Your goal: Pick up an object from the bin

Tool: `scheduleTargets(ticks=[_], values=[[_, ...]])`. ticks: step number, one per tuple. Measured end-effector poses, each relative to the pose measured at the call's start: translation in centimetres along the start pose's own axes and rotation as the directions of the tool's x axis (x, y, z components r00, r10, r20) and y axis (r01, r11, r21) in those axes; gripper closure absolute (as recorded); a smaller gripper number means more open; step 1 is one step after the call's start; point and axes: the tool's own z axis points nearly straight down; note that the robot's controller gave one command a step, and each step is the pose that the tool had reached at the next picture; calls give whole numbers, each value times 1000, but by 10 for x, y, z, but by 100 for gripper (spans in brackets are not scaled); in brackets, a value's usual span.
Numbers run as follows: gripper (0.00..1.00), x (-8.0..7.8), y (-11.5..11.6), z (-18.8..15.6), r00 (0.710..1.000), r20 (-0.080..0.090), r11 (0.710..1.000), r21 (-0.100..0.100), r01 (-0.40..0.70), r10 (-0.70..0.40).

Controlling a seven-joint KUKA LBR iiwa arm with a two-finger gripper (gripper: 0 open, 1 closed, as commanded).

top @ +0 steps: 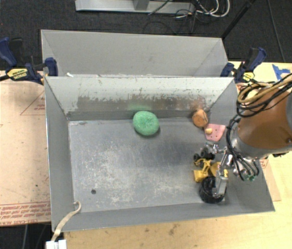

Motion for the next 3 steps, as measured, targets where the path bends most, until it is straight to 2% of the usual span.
scheduleTargets(ticks=[1, 2, 3], values=[[100, -6, -13, 13, 998, -25, 998, 1, -59, 59], [100, -6, -12, 18, 998, -14, 998, 2, -60, 60], [100, 1, -5, -28, 998, -27, 998, 2, -58, 58]])
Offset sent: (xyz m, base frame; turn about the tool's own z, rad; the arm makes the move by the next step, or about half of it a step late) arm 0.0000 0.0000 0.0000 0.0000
